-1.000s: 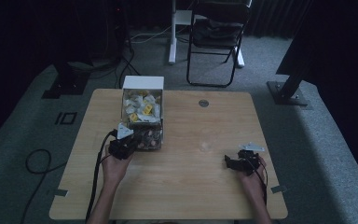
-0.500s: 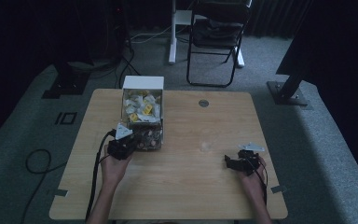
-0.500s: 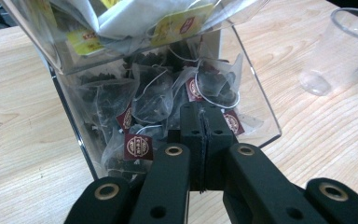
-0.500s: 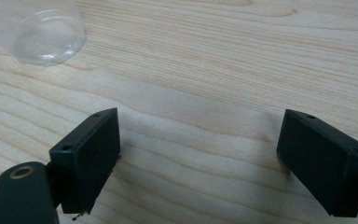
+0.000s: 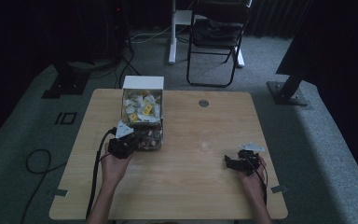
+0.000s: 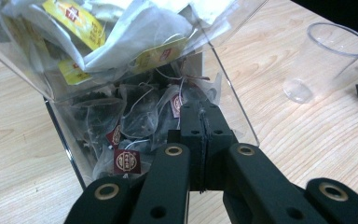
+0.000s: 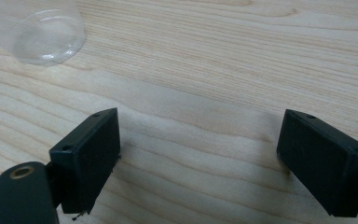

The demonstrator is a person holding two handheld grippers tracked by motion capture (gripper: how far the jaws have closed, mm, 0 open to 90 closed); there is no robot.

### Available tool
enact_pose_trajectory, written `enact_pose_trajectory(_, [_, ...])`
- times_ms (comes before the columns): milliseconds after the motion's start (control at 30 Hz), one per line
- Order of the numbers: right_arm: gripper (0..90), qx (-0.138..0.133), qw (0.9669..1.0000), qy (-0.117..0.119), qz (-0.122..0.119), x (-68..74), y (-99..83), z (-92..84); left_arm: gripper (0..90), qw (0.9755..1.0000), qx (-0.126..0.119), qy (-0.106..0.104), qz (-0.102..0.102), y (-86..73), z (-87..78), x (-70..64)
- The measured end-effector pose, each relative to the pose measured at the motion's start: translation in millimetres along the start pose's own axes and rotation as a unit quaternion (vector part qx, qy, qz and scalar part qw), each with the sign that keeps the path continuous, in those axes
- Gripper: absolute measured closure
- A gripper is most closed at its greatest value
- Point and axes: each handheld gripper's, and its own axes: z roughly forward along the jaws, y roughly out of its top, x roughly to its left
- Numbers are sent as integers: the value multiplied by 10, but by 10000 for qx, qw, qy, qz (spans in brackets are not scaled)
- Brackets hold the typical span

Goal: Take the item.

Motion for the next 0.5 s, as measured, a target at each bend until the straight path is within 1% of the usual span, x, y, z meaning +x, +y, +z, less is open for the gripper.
enact_pose_trajectory(500, [130,1,10000,1,4,1,0,0,900,9997,-89,-190,123,118,-35,-104])
